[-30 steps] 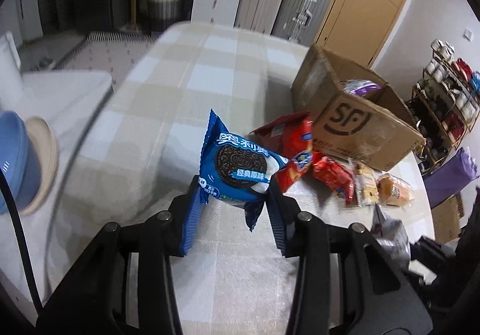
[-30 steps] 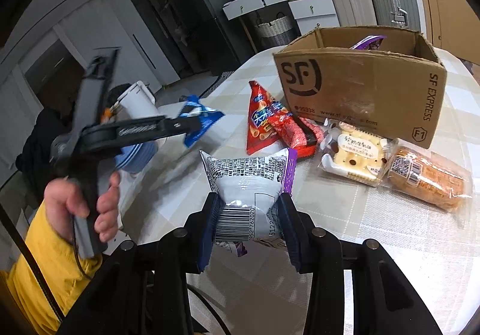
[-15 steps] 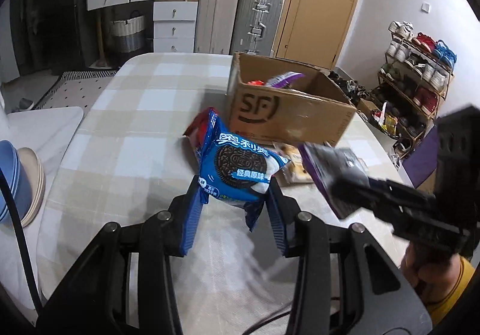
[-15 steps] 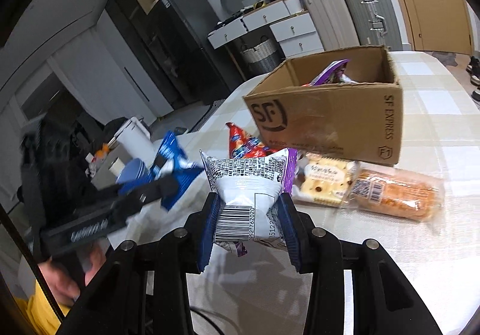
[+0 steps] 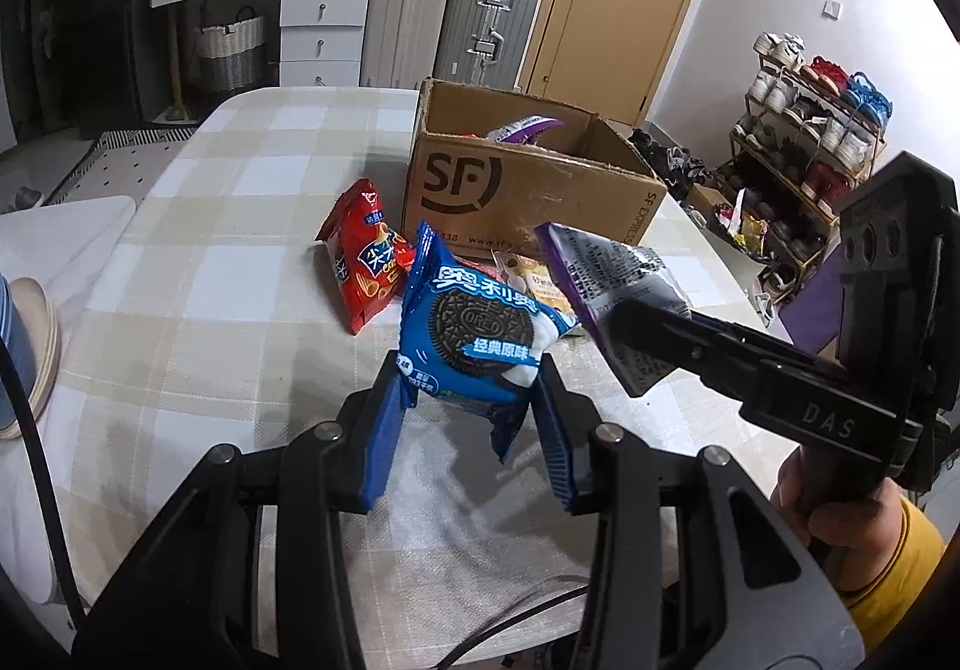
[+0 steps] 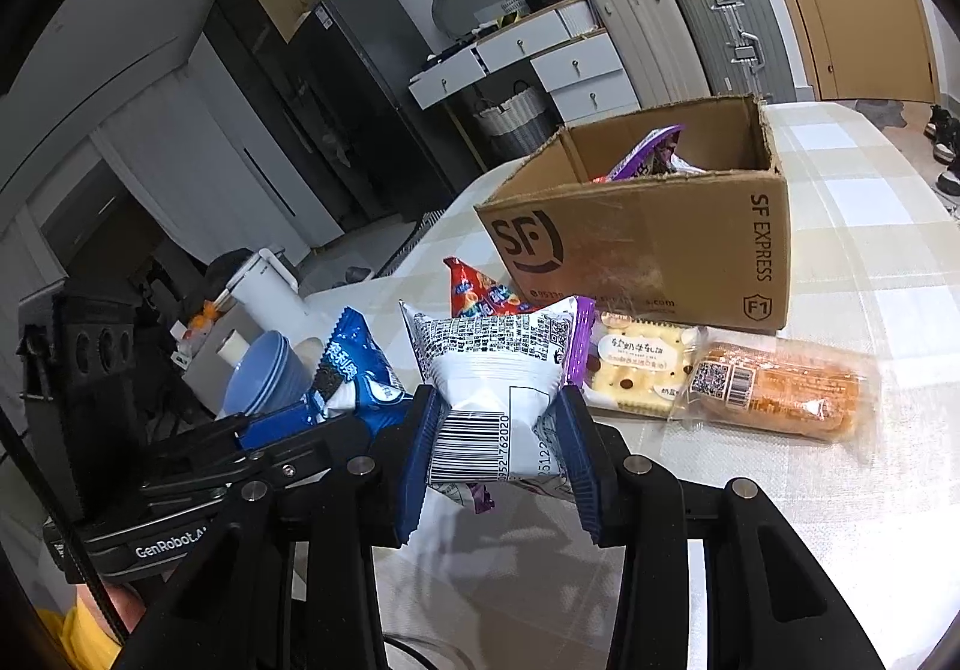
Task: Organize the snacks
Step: 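Lift both packets and carry them over the box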
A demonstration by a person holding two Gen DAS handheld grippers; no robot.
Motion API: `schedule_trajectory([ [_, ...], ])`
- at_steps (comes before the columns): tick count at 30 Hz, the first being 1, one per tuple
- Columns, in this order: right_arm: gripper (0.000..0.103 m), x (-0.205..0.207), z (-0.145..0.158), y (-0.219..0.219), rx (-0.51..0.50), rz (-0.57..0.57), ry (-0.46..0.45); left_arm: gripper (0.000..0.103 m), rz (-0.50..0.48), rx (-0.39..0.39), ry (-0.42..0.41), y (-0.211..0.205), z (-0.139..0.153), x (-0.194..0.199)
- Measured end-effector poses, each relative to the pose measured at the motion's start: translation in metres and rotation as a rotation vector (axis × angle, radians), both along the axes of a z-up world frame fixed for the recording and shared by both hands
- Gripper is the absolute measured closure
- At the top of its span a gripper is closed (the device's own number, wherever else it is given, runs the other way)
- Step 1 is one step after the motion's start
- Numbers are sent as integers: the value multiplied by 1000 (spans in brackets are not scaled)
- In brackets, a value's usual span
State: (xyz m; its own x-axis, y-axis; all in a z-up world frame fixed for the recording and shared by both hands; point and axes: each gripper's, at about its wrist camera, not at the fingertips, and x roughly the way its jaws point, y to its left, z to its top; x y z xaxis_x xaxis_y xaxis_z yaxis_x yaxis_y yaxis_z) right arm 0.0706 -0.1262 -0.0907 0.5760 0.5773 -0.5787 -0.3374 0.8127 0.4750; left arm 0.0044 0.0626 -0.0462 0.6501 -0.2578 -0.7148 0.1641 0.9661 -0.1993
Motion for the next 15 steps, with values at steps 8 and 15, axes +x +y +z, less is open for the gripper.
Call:
schedule_trajectory([
  [8, 63, 2, 43, -12, 59, -36, -75, 65, 6, -67, -23, 7, 31, 23],
  [15, 63, 33, 85, -30, 50, -72, -106, 65, -22, -58, -54, -3, 70, 73],
])
